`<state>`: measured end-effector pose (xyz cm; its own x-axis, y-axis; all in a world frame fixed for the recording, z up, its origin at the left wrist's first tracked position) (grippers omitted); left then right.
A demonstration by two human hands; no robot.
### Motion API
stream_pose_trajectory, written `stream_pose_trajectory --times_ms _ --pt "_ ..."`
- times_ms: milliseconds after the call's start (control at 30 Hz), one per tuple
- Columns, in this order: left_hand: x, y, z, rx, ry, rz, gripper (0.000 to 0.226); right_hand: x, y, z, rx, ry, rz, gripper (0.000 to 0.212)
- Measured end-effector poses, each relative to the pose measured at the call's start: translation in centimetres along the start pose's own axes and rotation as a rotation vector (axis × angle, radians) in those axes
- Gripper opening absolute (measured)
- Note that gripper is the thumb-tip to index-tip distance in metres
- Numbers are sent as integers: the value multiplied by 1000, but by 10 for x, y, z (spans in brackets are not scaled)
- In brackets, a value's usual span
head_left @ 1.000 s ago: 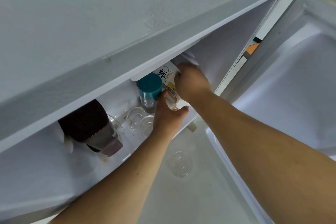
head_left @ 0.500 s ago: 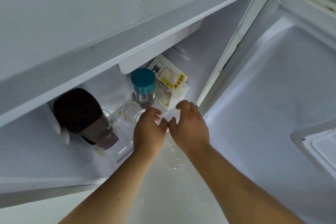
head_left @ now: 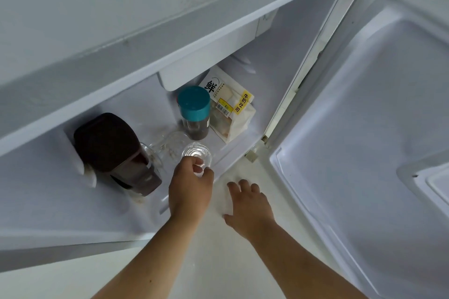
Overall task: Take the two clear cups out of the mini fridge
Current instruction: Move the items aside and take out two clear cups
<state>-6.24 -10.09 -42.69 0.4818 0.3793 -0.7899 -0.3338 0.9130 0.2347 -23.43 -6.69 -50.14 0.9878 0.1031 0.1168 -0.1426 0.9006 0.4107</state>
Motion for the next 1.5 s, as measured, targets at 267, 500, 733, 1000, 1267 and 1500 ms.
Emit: stream_pose_trajectory --times_ms 267,500,733,1000,1267,1500 --pt "22 2 13 -79 183 178 17 22 -9 86 -380 -269 78 88" --pt "46 3 17 -125 437 369 22 78 -50 118 -386 -288 222 88" --pt "52 1 10 -84 469 475 38 92 -71 109 -327 -224 177 90" --pt "55 -1 3 -65 503 491 42 94 -74 104 -322 -148 161 89" --pt "54 1 3 -59 480 522 41 94 -74 103 -344 -124 158 82" --pt "34 2 24 -162 457 342 27 69 -66 97 -280 -723 -35 89"
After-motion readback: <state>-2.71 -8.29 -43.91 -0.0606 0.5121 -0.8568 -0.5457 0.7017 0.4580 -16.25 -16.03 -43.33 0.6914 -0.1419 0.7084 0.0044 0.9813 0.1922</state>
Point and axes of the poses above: each hand's wrist, its own y-axis away from the middle knuckle, its own z-axis out of the back of the hand, x = y × z, the point moved 10 cm from there along -y, towards the middle knuckle, and after that the axes turned 2 degrees about y, right-handed, at the moved point
